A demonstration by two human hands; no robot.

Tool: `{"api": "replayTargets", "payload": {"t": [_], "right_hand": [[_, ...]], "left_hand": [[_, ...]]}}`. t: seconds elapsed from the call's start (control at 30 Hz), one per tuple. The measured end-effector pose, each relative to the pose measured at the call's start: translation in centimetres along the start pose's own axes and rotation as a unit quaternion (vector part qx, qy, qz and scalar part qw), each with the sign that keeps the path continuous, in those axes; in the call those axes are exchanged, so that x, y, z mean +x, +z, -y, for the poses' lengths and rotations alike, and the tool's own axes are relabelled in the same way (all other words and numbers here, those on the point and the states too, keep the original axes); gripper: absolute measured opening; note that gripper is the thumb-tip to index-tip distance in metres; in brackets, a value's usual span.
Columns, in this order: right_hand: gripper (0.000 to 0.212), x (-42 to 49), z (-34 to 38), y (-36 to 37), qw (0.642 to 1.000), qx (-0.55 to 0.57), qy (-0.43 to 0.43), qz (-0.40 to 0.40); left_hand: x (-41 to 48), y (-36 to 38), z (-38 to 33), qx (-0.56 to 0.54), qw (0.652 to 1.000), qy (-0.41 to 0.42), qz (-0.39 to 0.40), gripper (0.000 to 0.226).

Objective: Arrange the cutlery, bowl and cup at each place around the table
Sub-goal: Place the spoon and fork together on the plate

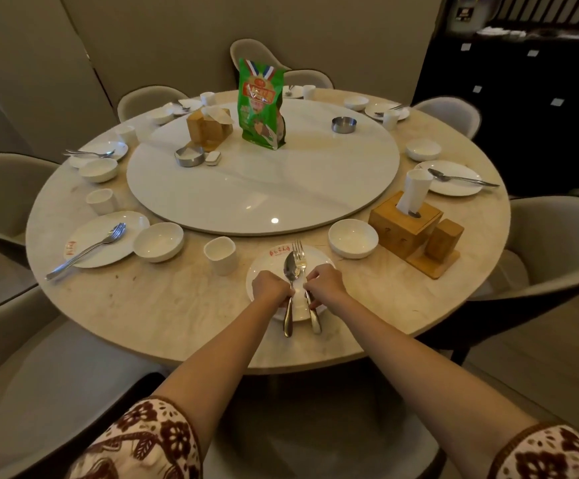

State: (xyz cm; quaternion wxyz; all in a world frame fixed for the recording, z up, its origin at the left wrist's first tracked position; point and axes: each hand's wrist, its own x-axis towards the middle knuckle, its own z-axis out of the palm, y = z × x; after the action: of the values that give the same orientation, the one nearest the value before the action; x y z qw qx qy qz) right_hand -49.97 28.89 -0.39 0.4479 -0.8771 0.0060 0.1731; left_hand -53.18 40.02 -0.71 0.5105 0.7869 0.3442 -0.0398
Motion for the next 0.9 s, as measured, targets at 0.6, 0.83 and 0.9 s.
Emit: {"api": "replayTargets", "payload": {"t": [0.6,0.83,0.9], "right_hand": [[0.023,0.5,-0.2,1.1,0.994,0.05,0.045,0.08],[0.019,0.7,-0.4,0.8,0.992,0.066,0.057,0.089],[0.017,0.8,-0.6,0.8,0.992,0.068,0.06,0.087]], "left_hand": [[0.1,0.2,0.3,-0.042,0.999,-0.013,-0.022,0.023],[0.0,0.2,0.6,-0.069,0.997,-0.031,0.018,0.022],[0.0,0.2,0.5,-0.07,0.997,-0.033,0.024,0.022]]}}
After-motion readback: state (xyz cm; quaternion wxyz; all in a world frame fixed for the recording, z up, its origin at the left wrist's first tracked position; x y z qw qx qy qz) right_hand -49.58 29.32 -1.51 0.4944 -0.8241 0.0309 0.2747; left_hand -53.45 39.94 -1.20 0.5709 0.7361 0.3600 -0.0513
